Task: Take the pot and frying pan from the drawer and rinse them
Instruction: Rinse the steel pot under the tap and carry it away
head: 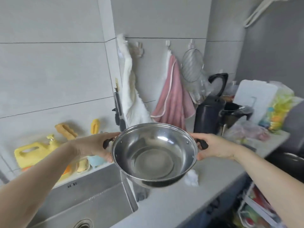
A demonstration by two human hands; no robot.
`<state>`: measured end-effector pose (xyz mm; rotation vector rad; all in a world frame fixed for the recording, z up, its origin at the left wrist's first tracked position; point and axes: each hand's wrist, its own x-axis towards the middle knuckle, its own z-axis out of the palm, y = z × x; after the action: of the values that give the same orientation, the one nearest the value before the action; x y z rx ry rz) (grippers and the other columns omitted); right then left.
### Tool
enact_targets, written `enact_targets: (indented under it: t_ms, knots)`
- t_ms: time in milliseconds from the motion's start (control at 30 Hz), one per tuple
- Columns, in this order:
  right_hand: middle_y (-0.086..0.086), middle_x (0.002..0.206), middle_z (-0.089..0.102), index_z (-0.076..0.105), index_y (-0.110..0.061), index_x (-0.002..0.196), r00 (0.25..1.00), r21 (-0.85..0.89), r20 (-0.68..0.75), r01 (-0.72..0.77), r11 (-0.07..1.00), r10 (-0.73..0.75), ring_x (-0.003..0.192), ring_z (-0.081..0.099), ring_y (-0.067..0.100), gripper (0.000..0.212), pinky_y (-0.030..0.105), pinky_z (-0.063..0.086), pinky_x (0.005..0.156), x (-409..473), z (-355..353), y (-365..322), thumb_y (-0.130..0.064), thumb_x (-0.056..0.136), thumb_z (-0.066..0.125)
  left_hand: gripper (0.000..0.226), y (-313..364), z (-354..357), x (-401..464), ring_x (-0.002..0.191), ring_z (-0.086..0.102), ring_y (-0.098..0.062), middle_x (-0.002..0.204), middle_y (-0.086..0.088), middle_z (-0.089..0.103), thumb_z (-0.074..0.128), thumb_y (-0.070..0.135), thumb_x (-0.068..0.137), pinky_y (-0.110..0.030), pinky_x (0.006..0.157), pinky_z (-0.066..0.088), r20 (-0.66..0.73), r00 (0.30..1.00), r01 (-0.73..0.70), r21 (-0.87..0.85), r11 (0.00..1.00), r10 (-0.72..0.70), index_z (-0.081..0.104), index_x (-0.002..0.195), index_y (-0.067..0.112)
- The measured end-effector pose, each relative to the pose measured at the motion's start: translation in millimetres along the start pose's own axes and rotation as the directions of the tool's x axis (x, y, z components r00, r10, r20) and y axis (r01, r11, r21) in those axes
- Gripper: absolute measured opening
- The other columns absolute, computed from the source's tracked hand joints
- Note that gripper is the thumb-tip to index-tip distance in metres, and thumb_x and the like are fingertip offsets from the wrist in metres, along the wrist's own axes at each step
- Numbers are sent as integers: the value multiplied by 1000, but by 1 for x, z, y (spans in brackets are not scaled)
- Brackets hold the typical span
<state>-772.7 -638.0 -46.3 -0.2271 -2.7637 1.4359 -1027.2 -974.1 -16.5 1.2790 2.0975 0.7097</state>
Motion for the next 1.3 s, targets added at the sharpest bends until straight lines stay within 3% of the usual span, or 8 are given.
enact_targets:
  t_ms: [67,233,367,667,800,967,1067,1300]
  knots:
    - [-3,128,64,56,-54,126,998,-10,-61,-28,1000,27,115,56,27,76,35,45,104,-53,-32,23,-28,63,90,82,45,32,30,111,54,12,121,30,60,85,7,72,-12,94,41,32,998,-49,19,999,48,49,127,56]
    - [-30,124,60,55,-45,128,950,60,-232,-199,978,207,117,53,-9,75,8,43,92,-206,-108,73,-4,71,84,78,153,128,116,90,59,8,112,21,67,81,1,74,-13,83,48,181,961,-221,55,974,208,50,135,39]
    - [-20,117,68,57,-45,128,850,125,-384,-340,932,361,110,61,0,77,27,49,99,-339,-155,108,-8,67,87,87,252,217,187,114,56,4,126,17,63,85,-1,69,-19,100,45,298,885,-371,-9,928,357,49,136,40]
    - [-22,130,61,53,-40,136,522,283,-652,-507,815,551,123,54,0,84,36,39,111,-599,-207,165,-20,63,88,88,477,413,321,113,44,26,121,45,53,90,19,66,-6,100,35,619,597,-608,-65,791,510,39,131,52]
    - [-20,129,62,49,-37,140,362,400,-689,-533,746,628,121,56,0,86,33,41,110,-683,-221,192,-20,65,88,97,568,504,381,126,47,8,134,27,55,94,22,61,-26,114,33,706,445,-713,-94,695,551,41,140,43]
    - [-2,112,70,54,-47,132,167,467,-738,-574,673,654,93,64,13,78,41,50,99,-764,-250,224,-17,66,84,95,684,605,435,128,40,12,134,35,46,92,27,59,-15,108,30,761,319,-806,-95,584,565,35,127,62]
    - [-6,121,67,56,-50,128,75,516,-744,-567,643,664,116,57,33,77,48,44,106,-812,-271,243,-17,65,84,102,752,661,458,132,36,6,141,31,39,90,26,63,-19,109,28,808,236,-834,-117,539,540,30,138,57]
    - [-30,106,68,52,-47,122,-131,664,-694,-499,557,708,101,59,-15,70,-1,43,76,-917,-302,287,-7,73,83,110,900,804,494,137,27,3,145,27,30,90,27,66,-12,107,20,858,39,-908,-184,377,512,21,151,41]
